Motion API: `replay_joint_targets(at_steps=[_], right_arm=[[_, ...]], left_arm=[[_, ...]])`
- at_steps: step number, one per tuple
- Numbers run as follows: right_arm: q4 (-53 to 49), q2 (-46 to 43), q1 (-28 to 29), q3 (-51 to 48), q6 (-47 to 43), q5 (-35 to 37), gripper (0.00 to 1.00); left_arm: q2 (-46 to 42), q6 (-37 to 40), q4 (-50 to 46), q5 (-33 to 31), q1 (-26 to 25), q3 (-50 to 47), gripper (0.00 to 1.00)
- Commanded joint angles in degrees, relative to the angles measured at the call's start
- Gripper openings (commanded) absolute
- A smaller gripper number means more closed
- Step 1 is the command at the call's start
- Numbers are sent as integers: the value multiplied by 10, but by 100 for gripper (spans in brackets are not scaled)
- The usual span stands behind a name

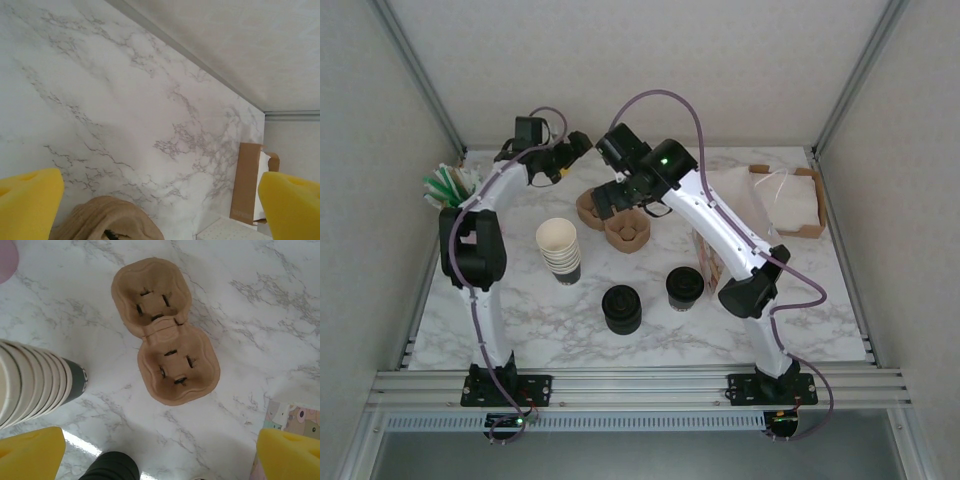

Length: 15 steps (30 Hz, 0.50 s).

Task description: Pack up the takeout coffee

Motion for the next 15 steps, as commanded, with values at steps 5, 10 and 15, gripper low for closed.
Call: replay_joint_targets(at_steps=[5, 10, 15], right_arm=[[8, 15, -14, -19, -38, -29, 99], [-2, 15, -22, -30, -45, -74, 99], [10, 2, -26, -63, -54, -107, 94]], left_arm=[[31, 2, -1, 25, -35, 12, 100], [50, -2, -1, 26, -63, 28, 100], [66, -8, 0, 29, -85, 46, 100]])
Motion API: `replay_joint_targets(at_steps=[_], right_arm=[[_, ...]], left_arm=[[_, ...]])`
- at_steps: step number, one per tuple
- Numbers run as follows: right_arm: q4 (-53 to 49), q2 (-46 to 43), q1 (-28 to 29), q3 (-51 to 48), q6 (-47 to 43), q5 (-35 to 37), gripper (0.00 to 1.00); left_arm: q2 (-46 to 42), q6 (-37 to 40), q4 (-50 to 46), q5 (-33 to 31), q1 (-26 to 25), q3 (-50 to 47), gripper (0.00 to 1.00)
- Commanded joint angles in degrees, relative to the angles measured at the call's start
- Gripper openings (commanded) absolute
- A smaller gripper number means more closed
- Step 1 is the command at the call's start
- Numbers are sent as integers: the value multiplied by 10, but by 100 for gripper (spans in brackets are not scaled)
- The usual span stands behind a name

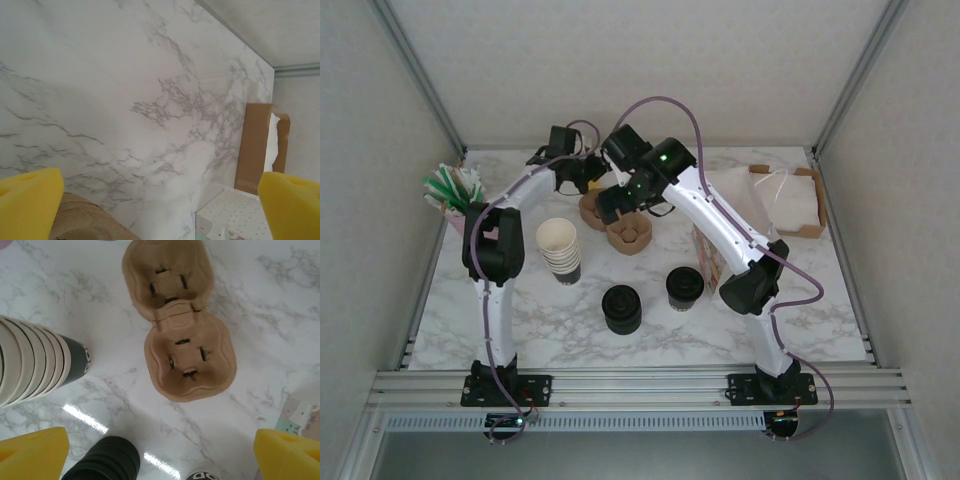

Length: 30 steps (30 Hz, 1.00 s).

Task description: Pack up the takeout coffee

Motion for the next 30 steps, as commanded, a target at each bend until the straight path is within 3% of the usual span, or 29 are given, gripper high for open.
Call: replay_joint_targets(at_steps=[1, 14, 22, 25, 30], right_arm=[[6, -5, -5, -22, -15, -31, 93], [19, 6, -7, -48, -3, -33, 87], [32, 43, -12, -27, 1, -42, 72], [25, 64, -22, -12, 2, -47, 69], [29, 88, -35, 2, -6, -53, 65]], left_arm=[[15, -6, 1, 14, -14, 28, 100], [26, -5, -20, 23, -44, 84, 100], [47, 6, -85, 22, -11, 206, 100], [19, 8, -81, 9, 3, 191, 100], [-68, 5, -29, -10, 23, 71, 100]])
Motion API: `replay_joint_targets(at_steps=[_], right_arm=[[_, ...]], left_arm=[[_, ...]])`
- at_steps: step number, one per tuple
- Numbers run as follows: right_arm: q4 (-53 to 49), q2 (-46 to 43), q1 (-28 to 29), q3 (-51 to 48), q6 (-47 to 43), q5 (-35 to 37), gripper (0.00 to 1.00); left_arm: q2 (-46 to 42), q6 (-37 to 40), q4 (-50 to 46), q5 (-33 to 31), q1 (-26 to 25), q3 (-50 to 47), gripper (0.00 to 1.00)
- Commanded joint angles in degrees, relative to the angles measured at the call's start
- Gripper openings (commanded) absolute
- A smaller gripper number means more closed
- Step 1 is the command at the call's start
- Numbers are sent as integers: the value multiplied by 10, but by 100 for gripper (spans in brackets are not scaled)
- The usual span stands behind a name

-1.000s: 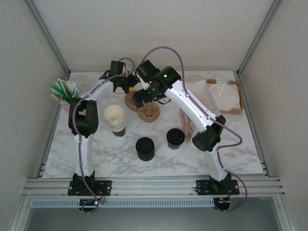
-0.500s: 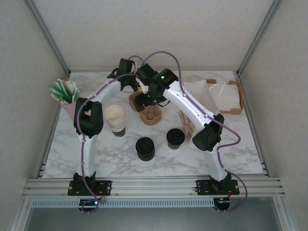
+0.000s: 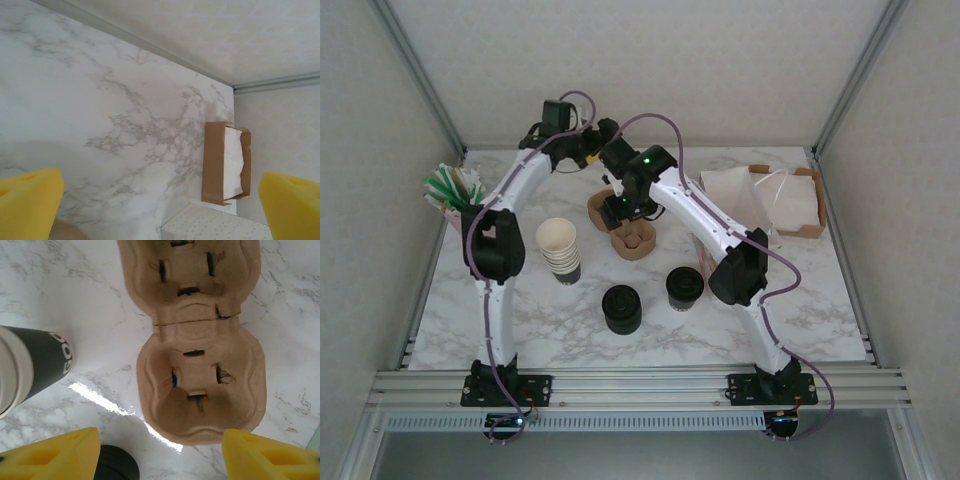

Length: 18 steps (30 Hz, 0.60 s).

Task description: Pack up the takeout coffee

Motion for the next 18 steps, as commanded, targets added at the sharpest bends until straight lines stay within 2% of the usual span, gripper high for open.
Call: replay_joint_targets(at_steps=[1, 6, 11, 12, 18], right_arm=[[0, 17, -10, 31, -5, -10, 65], [-19, 60, -14, 79, -8, -10, 60], [-15, 83, -16, 95, -9, -10, 60], [-14, 86, -32, 96, -10, -10, 60], [4, 95, -36, 95, -28, -20, 60]], left_arm=[[-80, 5, 32, -20, 14, -73, 100], [-199, -13, 91, -34, 53, -225, 100], [-283, -5, 100, -28, 81, -318, 95], [-297, -1, 98, -27, 86, -335, 93], [-365, 9, 103, -24, 100, -436, 71]])
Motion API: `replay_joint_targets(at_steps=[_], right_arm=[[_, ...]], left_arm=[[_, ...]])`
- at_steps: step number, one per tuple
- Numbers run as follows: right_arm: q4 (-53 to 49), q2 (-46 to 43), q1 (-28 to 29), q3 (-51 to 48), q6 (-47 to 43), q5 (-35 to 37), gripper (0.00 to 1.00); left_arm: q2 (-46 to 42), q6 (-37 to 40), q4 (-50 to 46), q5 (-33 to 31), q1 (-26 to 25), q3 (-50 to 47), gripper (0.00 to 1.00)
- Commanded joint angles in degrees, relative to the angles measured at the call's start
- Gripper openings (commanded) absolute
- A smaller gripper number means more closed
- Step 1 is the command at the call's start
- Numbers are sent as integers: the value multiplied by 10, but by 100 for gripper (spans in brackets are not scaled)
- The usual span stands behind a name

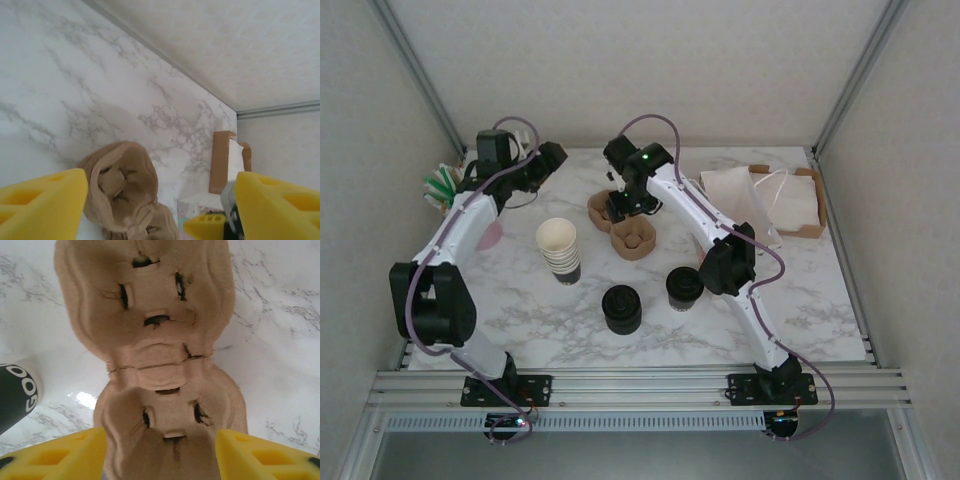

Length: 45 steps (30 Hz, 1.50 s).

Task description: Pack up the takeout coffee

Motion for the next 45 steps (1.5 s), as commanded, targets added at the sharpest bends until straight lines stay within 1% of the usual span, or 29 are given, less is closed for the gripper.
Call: replay_joint_targets(at_steps=[1, 4, 8, 17, 24, 30, 45], right_arm=[[10, 10, -3, 18, -19, -15, 59], [13, 19, -3, 21, -23, -13, 58], [21, 28, -3, 26, -27, -18, 57], [28, 56, -4, 47, -33, -23, 52], [34, 73, -3, 57, -29, -26, 48], [37, 85, -3, 65, -25, -35, 48], [38, 99, -3, 70, -21, -30, 46]], left_arm=[[-29, 11, 9, 0, 4, -50, 67], [-40, 17, 11, 4, 5, -81, 56], [-46, 25, 16, 7, 5, -120, 47], [-40, 40, 26, 12, 5, -171, 34], [-29, 53, 24, 12, 5, -179, 32], [-21, 56, 25, 14, 4, -175, 33], [-3, 57, 40, 18, -1, -187, 34]])
